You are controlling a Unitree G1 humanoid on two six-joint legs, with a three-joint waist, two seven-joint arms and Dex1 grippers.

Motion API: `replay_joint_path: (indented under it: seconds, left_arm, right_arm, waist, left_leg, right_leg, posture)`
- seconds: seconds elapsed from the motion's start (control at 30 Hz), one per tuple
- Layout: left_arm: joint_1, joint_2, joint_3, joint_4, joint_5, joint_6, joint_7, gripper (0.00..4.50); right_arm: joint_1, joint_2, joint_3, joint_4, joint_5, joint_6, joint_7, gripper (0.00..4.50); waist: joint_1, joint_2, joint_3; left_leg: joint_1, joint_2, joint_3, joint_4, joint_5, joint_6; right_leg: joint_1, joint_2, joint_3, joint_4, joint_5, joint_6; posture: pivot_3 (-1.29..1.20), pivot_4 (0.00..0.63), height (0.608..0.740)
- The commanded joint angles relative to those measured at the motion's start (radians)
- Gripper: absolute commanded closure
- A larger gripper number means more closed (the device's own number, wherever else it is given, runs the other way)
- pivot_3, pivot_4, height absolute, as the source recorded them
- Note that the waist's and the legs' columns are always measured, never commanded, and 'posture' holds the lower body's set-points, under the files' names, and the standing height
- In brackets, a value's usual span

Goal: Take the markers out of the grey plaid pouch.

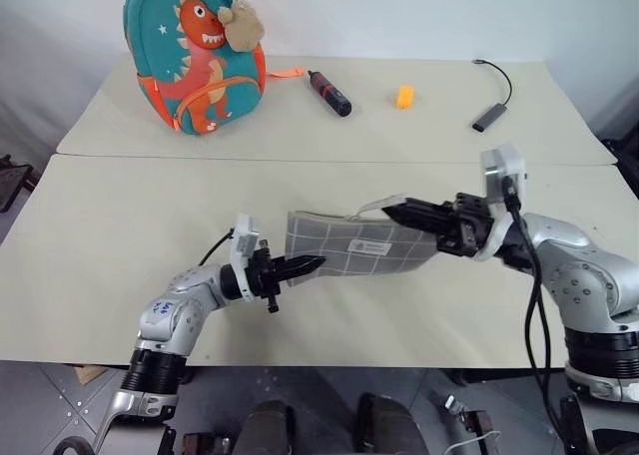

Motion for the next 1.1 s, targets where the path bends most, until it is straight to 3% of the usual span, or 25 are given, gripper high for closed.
replay_joint_path:
  seconds: [0.03, 0.33, 0.67, 0.8, 0.9, 1.1]
  left_arm:
    - [0.011, 0.012, 0.030, -0.040, -0.004, -0.029, -0.016, 4.50]
    - [0.060, 0.043, 0.041, -0.031, 0.057, -0.177, -0.055, 4.50]
    - [0.058, 0.050, 0.037, 0.007, 0.073, -0.215, -0.084, 4.50]
    - [0.041, 0.048, 0.027, 0.016, 0.070, -0.205, -0.097, 4.50]
    - [0.027, 0.047, 0.028, 0.027, 0.068, -0.201, -0.103, 4.50]
    - [-0.004, 0.012, 0.026, 0.075, 0.095, -0.290, -0.119, 4.50]
  right_arm:
    - [0.009, -0.017, -0.054, 0.016, -0.006, -0.035, 0.012, 4.48]
    - [0.106, -0.083, -0.167, 0.099, -0.049, -0.077, 0.015, 4.48]
    - [0.194, -0.098, -0.227, 0.193, -0.079, -0.126, 0.029, 4.48]
    - [0.166, -0.097, -0.230, 0.183, -0.009, -0.027, 0.003, 4.48]
    - [0.158, -0.116, -0.221, 0.152, 0.033, 0.042, 0.012, 3.91]
    - [0.272, -0.217, -0.192, 0.055, -0.010, 0.024, 0.169, 1.90]
  waist:
    - [0.000, 0.000, 0.000]
    - [0.005, 0.000, 0.000]
    - [0.002, 0.000, 0.000]
    - [0.003, 0.000, 0.000]
    - [0.005, 0.000, 0.000]
    - [0.010, 0.000, 0.000]
  left_leg:
    - [0.000, 0.000, 0.000, 0.000, 0.000, 0.000]
    - [0.000, 0.000, 0.000, 0.000, 0.000, 0.000]
    - [0.000, 0.000, 0.001, 0.000, 0.000, 0.000]
    - [0.000, 0.000, 0.001, 0.000, 0.000, 0.000]
    - [0.000, 0.000, 0.000, 0.000, 0.000, 0.000]
    - [0.000, 0.000, 0.000, 0.000, 0.000, 0.000]
  right_leg:
    - [0.000, 0.000, 0.000, 0.000, 0.000, 0.000]
    - [0.000, 0.000, 0.000, -0.001, 0.000, 0.000]
    - [0.001, 0.000, 0.000, -0.001, 0.000, 0.000]
    - [0.001, 0.000, 0.000, -0.001, 0.000, 0.000]
    - [0.001, 0.000, 0.000, -0.001, 0.000, 0.000]
    - [0.001, 0.000, 0.000, -0.001, 0.000, 0.000]
  posture:
    - [0.00, 0.150, 0.740]
    - [0.00, 0.150, 0.740]
    - [0.00, 0.150, 0.740]
    - [0.00, 0.150, 0.740]
    - [0.00, 0.150, 0.740]
    - [0.00, 0.150, 0.740]
